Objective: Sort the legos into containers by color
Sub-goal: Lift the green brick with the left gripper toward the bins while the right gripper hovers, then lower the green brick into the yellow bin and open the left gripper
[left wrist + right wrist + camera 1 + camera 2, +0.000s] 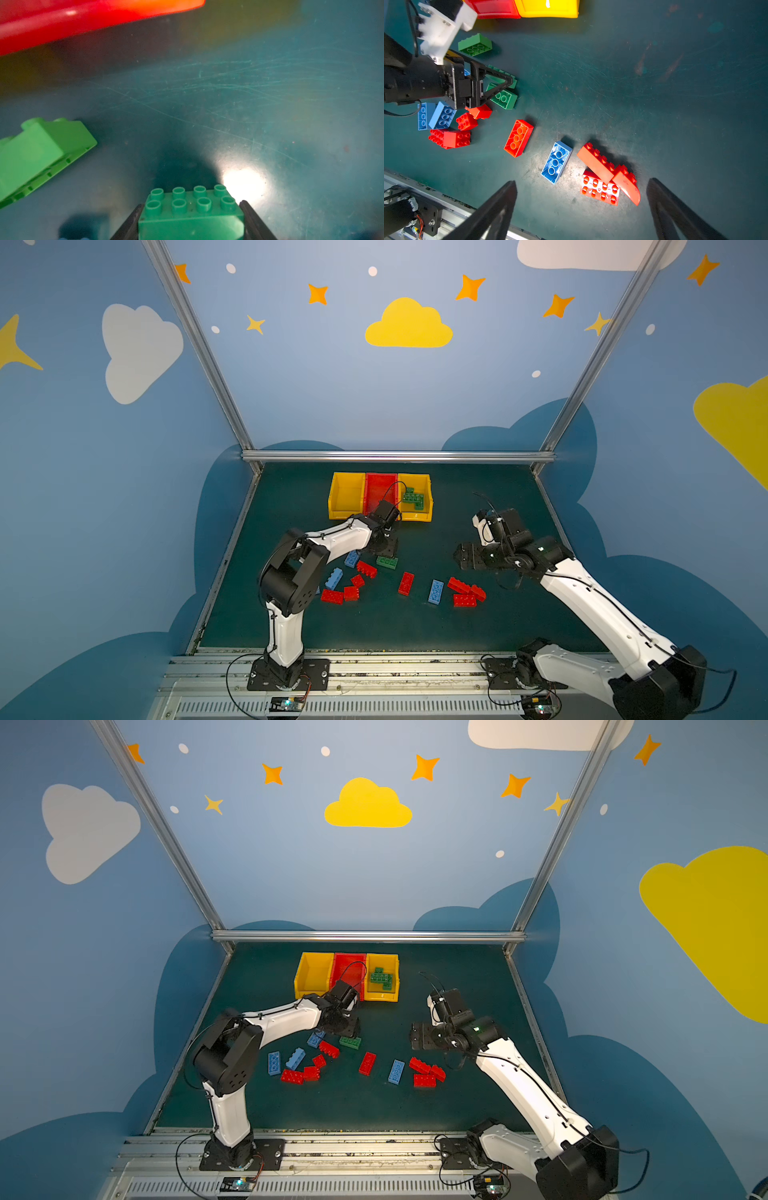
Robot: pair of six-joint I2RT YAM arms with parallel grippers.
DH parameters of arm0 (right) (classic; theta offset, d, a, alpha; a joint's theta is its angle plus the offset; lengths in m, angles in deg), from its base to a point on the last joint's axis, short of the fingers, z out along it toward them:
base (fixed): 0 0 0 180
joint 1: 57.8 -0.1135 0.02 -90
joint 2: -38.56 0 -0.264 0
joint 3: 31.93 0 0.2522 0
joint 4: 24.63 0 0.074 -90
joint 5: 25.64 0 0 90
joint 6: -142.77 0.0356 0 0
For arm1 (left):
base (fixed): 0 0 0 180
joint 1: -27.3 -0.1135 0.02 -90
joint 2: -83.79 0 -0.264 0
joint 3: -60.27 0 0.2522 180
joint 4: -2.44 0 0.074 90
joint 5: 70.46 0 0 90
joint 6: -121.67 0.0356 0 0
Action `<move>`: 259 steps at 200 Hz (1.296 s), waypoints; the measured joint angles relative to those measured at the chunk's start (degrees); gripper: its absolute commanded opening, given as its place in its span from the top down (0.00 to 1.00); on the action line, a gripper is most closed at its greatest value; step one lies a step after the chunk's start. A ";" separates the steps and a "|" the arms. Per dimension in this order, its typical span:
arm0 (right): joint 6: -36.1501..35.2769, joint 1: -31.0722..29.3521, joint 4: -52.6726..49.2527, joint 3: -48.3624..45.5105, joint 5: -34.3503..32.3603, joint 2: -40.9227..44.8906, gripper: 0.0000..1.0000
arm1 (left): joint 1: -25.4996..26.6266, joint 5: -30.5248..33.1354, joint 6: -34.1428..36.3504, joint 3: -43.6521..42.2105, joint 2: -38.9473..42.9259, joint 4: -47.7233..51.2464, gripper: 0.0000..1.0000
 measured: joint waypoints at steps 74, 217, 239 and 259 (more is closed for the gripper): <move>-0.02 0.46 -0.37 -0.35 0.02 1.81 0.05 | 0.04 1.22 -0.15 8.52 -0.04 4.81 0.44; 0.28 2.45 -3.76 -2.84 -2.27 10.03 0.05 | -1.16 4.55 2.67 75.87 -36.76 20.17 0.41; 0.31 2.89 -4.33 -3.02 -2.75 10.71 0.05 | -1.73 4.76 2.62 76.17 -38.77 19.02 0.37; 0.31 3.41 -4.94 -3.02 -3.28 10.73 0.05 | -2.10 4.74 2.60 75.80 -39.43 16.70 0.30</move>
